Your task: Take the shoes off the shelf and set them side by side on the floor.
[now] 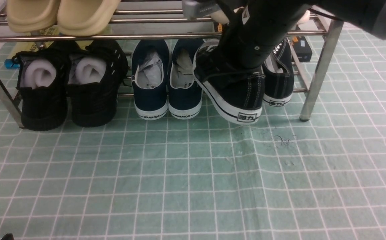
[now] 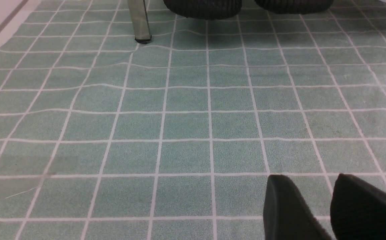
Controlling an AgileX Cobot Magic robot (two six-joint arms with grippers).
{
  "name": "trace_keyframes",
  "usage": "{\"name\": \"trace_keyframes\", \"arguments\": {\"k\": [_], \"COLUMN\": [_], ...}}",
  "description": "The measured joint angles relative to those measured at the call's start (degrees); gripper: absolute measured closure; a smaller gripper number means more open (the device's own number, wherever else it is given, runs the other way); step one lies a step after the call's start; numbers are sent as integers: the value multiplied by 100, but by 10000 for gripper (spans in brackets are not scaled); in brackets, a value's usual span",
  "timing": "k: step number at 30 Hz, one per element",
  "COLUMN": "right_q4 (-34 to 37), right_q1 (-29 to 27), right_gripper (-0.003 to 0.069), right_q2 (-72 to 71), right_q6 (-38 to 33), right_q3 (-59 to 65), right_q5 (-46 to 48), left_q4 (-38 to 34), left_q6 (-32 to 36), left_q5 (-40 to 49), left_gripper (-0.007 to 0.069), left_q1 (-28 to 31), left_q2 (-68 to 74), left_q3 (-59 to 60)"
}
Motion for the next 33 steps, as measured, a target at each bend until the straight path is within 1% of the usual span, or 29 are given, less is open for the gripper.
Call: {"name": "trace_keyframes", "arguments": {"k": [2,6,11,17,21,23,26,33], "right_q4": [48,167,343,470,534,534,431,-472], "right_q1": [152,381,673,1139,1333,1346,1351,1351], "right_gripper": [651,648,645,643,643,643,643,641], "right_q2": [-247,-678,-1324,-2101,-2139,-2101,-1910,-1174], "right_q6": [0,169,559,960,1252,1312,1545,2033], "right_q3": [0,18,219,1374,2187,2345,2702,2760], "right_q5": [335,368,363,363,363,363,363,-33], "left_q4": [0,0,0,-5,-5,-5,-5,-5], "left_q6": [0,0,0,0,0,0,0,0], "left_q5": [0,0,0,0,0,0,0,0], "left_gripper": [383,383,383,383,383,383,383,383], "left_q1": [0,0,0,0,0,0,0,0], "left_q2": [0,0,0,0,0,0,0,0], "left_q3": [0,0,0,0,0,0,0,0]}}
